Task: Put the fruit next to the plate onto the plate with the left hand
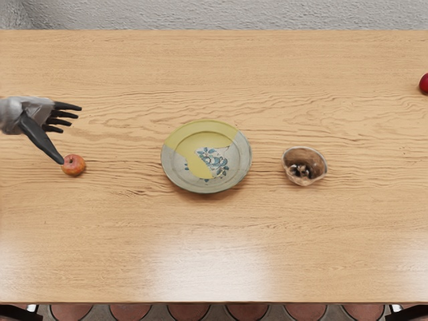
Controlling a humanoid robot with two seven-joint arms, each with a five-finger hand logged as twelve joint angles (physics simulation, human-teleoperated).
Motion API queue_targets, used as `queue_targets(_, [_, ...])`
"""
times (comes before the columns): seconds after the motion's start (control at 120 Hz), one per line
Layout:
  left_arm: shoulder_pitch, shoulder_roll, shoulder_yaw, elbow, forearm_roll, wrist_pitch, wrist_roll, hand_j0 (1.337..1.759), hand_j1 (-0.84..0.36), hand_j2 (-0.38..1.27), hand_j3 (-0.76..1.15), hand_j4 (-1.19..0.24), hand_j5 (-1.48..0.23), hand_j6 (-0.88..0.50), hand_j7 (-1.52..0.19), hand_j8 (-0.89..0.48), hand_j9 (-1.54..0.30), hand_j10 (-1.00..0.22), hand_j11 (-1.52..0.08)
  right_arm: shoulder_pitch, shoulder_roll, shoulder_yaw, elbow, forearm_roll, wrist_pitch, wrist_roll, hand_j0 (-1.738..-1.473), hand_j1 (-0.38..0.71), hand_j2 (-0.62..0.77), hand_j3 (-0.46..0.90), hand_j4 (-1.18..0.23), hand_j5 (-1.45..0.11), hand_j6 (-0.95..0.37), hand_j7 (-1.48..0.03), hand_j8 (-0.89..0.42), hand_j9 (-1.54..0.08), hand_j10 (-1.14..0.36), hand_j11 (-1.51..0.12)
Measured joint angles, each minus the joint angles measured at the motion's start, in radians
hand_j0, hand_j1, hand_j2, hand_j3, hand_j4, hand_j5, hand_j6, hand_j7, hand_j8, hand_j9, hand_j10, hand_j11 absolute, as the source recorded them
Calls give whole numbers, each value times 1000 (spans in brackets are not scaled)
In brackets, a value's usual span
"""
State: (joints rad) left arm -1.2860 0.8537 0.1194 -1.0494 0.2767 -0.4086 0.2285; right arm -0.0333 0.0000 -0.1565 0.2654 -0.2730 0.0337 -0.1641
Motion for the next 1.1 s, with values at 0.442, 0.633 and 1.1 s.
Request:
queue_targets(0.442, [-7, -110, 208, -263, 100, 696, -9, 1658, 318, 6, 0, -28, -35, -29, -34, -29, -34, -28, -34, 0, 0, 0, 0, 0, 0, 0, -1658, -324, -4, 0, -20, -26, -20, -26, -20, -26, -20, -26])
queue_targets(0.633, [11, -151, 230, -286, 123, 773, 28, 1658, 236, 20, 0, -97, -124, -98, -124, -98, -124, -97, -124, 0, 0, 0, 0, 0, 0, 0, -1658, -325, -4, 0, -20, -26, -20, -26, -20, -26, -20, -26])
queue_targets(1.1, [10, -114, 247, -370, 148, 939, 43, 1658, -35, 66, 0, -322, -418, -323, -418, -323, -418, -323, -418, 0, 0, 0, 0, 0, 0, 0, -1658, -324, -4, 0, -20, -26, -20, -26, -20, -26, -20, -26])
